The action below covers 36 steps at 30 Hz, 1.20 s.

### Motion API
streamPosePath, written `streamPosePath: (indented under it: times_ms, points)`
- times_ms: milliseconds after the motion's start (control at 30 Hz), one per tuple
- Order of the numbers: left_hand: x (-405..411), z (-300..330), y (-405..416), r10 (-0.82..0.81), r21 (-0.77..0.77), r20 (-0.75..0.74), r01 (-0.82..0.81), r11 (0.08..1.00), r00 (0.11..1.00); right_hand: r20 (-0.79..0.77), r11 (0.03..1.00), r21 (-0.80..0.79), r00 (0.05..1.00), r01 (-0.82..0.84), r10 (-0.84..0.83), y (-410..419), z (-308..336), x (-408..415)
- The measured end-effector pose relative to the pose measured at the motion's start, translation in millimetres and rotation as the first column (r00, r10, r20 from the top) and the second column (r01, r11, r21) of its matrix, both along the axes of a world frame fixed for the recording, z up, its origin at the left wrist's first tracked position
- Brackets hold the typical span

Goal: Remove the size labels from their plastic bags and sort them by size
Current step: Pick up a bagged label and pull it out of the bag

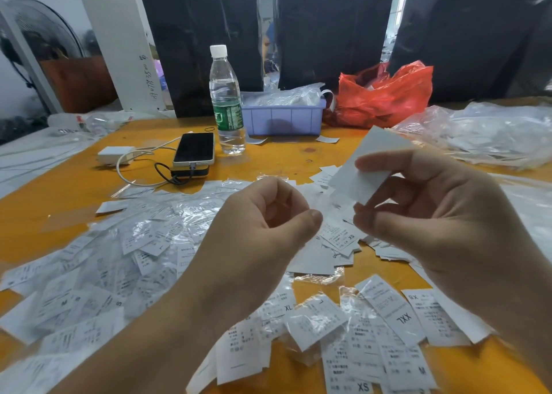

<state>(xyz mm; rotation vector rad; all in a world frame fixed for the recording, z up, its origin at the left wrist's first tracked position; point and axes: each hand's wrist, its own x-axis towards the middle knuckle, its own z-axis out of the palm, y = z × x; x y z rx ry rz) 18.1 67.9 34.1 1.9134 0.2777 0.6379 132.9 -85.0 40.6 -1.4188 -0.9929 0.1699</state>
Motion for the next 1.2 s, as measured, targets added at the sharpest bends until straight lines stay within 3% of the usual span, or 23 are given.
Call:
streamPosePath:
  times_ms: [133, 333, 467, 600, 700, 867, 1200]
  points:
    - [-0.9, -0.3, -2.7, 0.023, 0.080, 0.012, -0.024, 0.997, 1.000, 0.013, 0.995, 0.024, 0.995, 0.098, -0.098, 0.5, 2.8, -1.3]
    - [-2.5, -1.9, -7.2, 0.094, 0.329, 0.090, -0.119, 0.937, 0.991, 0.020, 0.991, -0.041, 0.991, 0.131, -0.130, 1.2, 2.2, 2.0]
    - [-3.3, -1.9, -8.6, 0.086, 0.360, 0.069, -0.105, 0.927, 0.994, -0.013, 0.989, -0.069, 0.991, 0.130, -0.131, 2.1, 4.1, 1.5]
    - [-2.3, -0.9, -5.7, 0.011, 0.162, -0.001, -0.011, 0.987, 1.000, -0.029, 0.989, -0.075, 0.991, 0.130, -0.133, 0.9, 3.2, 3.0]
    - [-0.6, 1.8, -4.4, -0.057, 0.013, -0.049, 0.058, 0.998, 0.997, -0.139, 0.998, -0.035, 0.989, 0.050, -0.055, 0.6, 4.1, 4.3]
    - [0.3, 5.8, -3.5, -0.110, -0.150, -0.081, 0.097, 0.984, 0.991, -0.308, 0.998, -0.018, 0.950, -0.057, 0.049, 1.9, 3.0, 3.7]
    - [2.5, 7.5, -4.4, -0.166, -0.371, -0.084, 0.124, 0.920, 0.983, -0.511, 0.998, 0.045, 0.857, -0.050, 0.066, 4.8, 3.3, 5.7]
